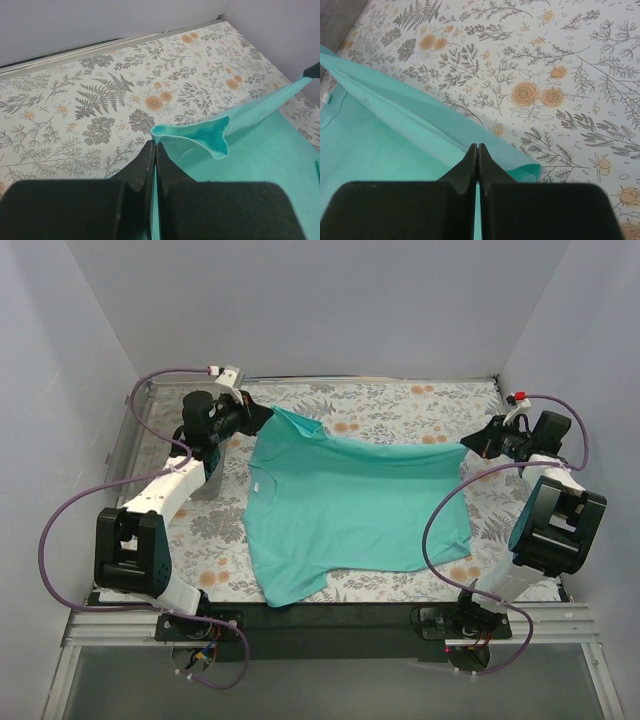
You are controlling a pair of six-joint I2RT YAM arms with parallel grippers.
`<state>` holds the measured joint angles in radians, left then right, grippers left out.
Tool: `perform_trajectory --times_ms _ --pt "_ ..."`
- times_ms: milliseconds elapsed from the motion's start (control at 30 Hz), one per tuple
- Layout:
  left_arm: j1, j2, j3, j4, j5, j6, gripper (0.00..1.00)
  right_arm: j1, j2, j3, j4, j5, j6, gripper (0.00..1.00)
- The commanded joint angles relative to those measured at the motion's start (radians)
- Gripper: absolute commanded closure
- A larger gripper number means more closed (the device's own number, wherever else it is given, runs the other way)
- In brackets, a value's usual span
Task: Fold and stack the t-shirts
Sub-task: Fold the tshirt
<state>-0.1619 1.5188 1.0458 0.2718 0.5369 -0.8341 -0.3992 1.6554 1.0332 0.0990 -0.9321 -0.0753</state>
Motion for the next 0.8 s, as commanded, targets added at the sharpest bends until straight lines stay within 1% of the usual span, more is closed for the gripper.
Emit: perform_trajectory --times_ms 0,167,467,633,767 --pt "0.004 -0.031 -0.026 0.049 0.021 0.018 1.00 -0.004 0.049 0.033 0.034 -0.043 -0.014 0.99" --pt "0.004 0.032 -0.009 0.073 0.017 0.016 1.00 -0.003 0.104 0.060 0.044 -0.057 -0.014 0.99" --pt "0.004 0.178 0.083 0.116 -0.009 0.012 1.00 0.020 0.217 0.154 0.174 -0.056 0.106 0.99" --pt "0.004 0.207 0.111 0.121 0.001 0.020 1.00 0.026 0.259 0.212 0.205 -0.060 0.143 0.99" --pt "0.004 0.189 0.076 0.142 0.011 0.036 1.00 0.026 0.264 0.203 0.205 -0.066 0.131 0.99"
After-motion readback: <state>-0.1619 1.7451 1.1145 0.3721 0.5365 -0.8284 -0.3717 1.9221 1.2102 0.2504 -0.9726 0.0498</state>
